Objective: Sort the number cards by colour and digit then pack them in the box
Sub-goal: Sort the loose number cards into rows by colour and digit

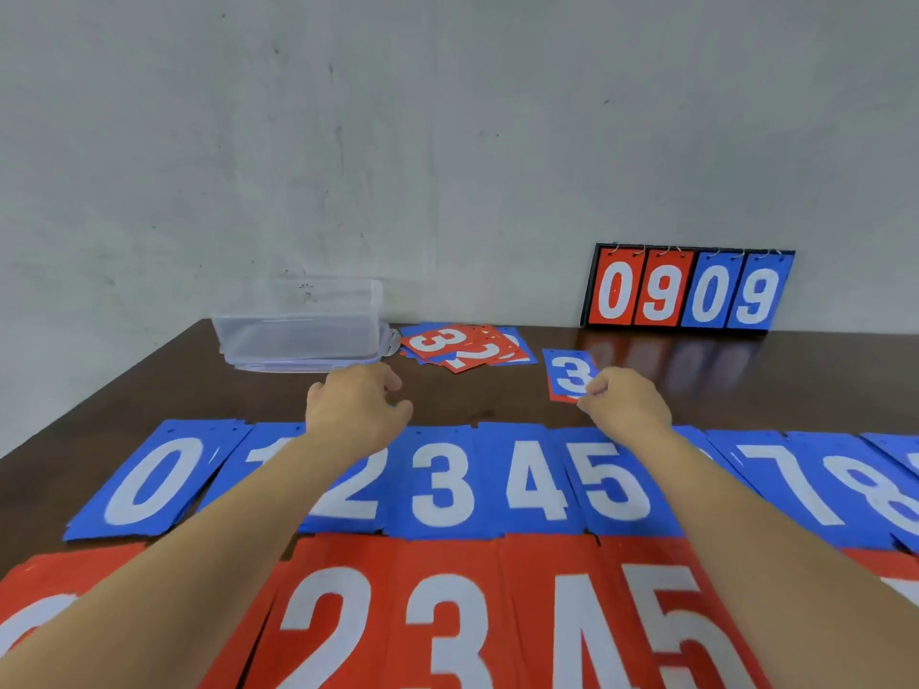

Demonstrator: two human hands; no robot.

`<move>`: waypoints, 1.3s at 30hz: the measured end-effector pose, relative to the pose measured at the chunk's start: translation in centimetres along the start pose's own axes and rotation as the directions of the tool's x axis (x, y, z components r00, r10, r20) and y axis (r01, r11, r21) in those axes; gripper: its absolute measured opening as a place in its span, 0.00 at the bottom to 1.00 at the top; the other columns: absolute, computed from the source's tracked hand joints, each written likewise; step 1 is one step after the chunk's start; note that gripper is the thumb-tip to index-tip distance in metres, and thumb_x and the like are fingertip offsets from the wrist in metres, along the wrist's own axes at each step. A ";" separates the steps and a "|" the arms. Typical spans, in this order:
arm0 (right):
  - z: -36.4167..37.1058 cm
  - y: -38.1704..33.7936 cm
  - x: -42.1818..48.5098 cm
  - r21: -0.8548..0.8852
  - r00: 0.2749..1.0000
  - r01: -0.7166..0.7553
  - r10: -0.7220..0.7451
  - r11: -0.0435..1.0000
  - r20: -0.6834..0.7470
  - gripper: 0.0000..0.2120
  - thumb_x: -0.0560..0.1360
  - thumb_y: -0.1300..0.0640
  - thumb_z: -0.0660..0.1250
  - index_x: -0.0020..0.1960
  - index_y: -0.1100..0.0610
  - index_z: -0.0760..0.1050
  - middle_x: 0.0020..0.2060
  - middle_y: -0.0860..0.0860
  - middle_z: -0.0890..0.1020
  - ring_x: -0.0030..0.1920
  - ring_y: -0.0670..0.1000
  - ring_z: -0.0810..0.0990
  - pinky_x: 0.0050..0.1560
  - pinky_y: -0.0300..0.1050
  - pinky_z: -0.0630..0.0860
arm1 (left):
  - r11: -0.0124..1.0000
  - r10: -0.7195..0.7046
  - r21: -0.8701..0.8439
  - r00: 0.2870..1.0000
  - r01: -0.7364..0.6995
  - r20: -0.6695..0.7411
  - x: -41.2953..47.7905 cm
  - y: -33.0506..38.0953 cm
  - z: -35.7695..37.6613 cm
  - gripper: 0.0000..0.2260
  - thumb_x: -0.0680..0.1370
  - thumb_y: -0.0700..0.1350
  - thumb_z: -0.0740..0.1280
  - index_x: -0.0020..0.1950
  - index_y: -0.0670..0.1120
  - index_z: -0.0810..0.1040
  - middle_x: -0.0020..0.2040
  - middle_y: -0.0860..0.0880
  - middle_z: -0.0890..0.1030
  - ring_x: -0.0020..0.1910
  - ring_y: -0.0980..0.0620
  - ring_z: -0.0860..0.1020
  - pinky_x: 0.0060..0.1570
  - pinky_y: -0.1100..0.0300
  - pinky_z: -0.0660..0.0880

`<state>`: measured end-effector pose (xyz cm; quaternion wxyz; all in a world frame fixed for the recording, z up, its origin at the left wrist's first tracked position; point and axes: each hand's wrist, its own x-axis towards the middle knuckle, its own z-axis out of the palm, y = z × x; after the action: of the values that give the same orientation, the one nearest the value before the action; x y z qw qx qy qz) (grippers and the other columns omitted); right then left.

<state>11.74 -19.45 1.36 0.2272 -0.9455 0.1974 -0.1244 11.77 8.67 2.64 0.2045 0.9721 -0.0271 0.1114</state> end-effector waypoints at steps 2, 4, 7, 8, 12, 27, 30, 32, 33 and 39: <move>0.3 0.7 2.4 -0.010 1.000 0.002 -0.002 1.000 0.012 0.09 0.77 0.55 0.67 0.53 0.60 0.79 0.51 0.57 0.82 0.47 0.55 0.79 0.47 0.51 0.78 | 1.000 -0.020 0.005 1.000 0.020 0.017 2.0 0.5 0.9 0.15 0.76 0.52 0.67 0.62 0.51 0.77 0.59 0.53 0.80 0.60 0.51 0.75 0.65 0.52 0.67; 1.0 1.1 4.5 -0.017 1.000 -0.002 0.002 1.000 0.026 0.12 0.77 0.51 0.67 0.56 0.58 0.77 0.53 0.55 0.81 0.49 0.53 0.77 0.45 0.48 0.75 | 0.999 -0.032 0.006 0.999 0.032 0.029 4.0 1.0 1.9 0.15 0.76 0.51 0.68 0.63 0.51 0.77 0.58 0.52 0.80 0.59 0.50 0.76 0.64 0.51 0.70; 2.4 1.3 6.9 -0.043 0.999 0.027 -0.025 0.999 0.047 0.21 0.76 0.47 0.67 0.65 0.56 0.71 0.58 0.55 0.78 0.57 0.54 0.75 0.45 0.46 0.72 | 1.000 -0.019 0.023 0.999 0.018 0.049 6.7 1.6 3.6 0.16 0.77 0.50 0.67 0.64 0.49 0.77 0.58 0.49 0.81 0.56 0.49 0.77 0.59 0.50 0.75; 2.9 1.2 7.5 -0.062 0.997 0.047 -0.044 0.997 0.056 0.24 0.76 0.45 0.67 0.67 0.56 0.69 0.61 0.55 0.76 0.60 0.55 0.73 0.48 0.47 0.72 | 0.999 -0.010 0.042 0.998 0.008 0.061 7.6 1.8 4.1 0.16 0.77 0.50 0.66 0.64 0.48 0.76 0.57 0.48 0.81 0.56 0.48 0.78 0.58 0.50 0.76; 4.7 0.9 9.5 -0.192 0.993 0.092 -0.075 0.977 0.095 0.32 0.76 0.39 0.64 0.72 0.56 0.62 0.66 0.54 0.72 0.66 0.55 0.69 0.60 0.50 0.69 | 0.993 0.018 0.114 0.992 -0.033 0.127 11.4 2.4 5.7 0.19 0.80 0.51 0.61 0.70 0.47 0.70 0.64 0.46 0.77 0.61 0.46 0.75 0.62 0.51 0.73; 4.9 1.0 10.0 -0.327 0.978 0.174 -0.124 0.929 0.168 0.27 0.79 0.38 0.56 0.71 0.53 0.65 0.67 0.53 0.71 0.66 0.55 0.69 0.63 0.51 0.66 | 0.884 0.125 0.372 0.911 -0.282 0.393 12.1 4.6 7.2 0.13 0.83 0.47 0.51 0.59 0.45 0.72 0.57 0.46 0.76 0.55 0.47 0.73 0.63 0.51 0.63; 4.7 0.9 9.8 -0.328 0.976 0.178 -0.124 0.928 0.179 0.28 0.79 0.38 0.55 0.73 0.53 0.64 0.68 0.53 0.71 0.66 0.55 0.68 0.64 0.51 0.66 | 0.836 0.153 0.437 0.907 -0.331 0.393 9.7 5.5 7.4 0.09 0.81 0.45 0.54 0.55 0.47 0.72 0.55 0.46 0.78 0.54 0.47 0.74 0.57 0.53 0.62; 4.5 0.8 9.7 -0.331 0.975 0.179 -0.121 0.927 0.188 0.28 0.79 0.38 0.55 0.73 0.53 0.63 0.68 0.54 0.70 0.67 0.55 0.68 0.64 0.51 0.66 | 0.836 0.158 0.442 0.914 -0.325 0.373 9.2 6.0 7.5 0.11 0.81 0.44 0.55 0.59 0.49 0.73 0.57 0.47 0.79 0.56 0.47 0.74 0.56 0.55 0.62; 4.5 0.9 9.7 -0.332 0.973 0.182 -0.121 0.925 0.197 0.28 0.79 0.38 0.55 0.73 0.53 0.63 0.69 0.53 0.70 0.67 0.55 0.68 0.65 0.51 0.66 | 0.851 0.162 0.424 0.924 -0.309 0.346 9.1 6.2 7.4 0.12 0.81 0.44 0.55 0.62 0.49 0.73 0.58 0.48 0.79 0.57 0.48 0.75 0.58 0.55 0.63; 3.8 2.0 10.1 -0.181 0.973 0.139 -0.100 0.974 0.208 0.35 0.76 0.37 0.62 0.76 0.53 0.57 0.70 0.53 0.69 0.69 0.56 0.66 0.65 0.51 0.65 | 0.954 -0.020 0.298 0.983 -0.036 0.182 11.2 4.8 7.8 0.26 0.76 0.65 0.61 0.66 0.48 0.73 0.60 0.48 0.78 0.60 0.48 0.75 0.61 0.53 0.69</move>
<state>21.38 -23.98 -1.43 0.1442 -0.9810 0.1275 -0.0237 23.80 1.02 0.08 0.0507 0.9979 -0.0324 0.0255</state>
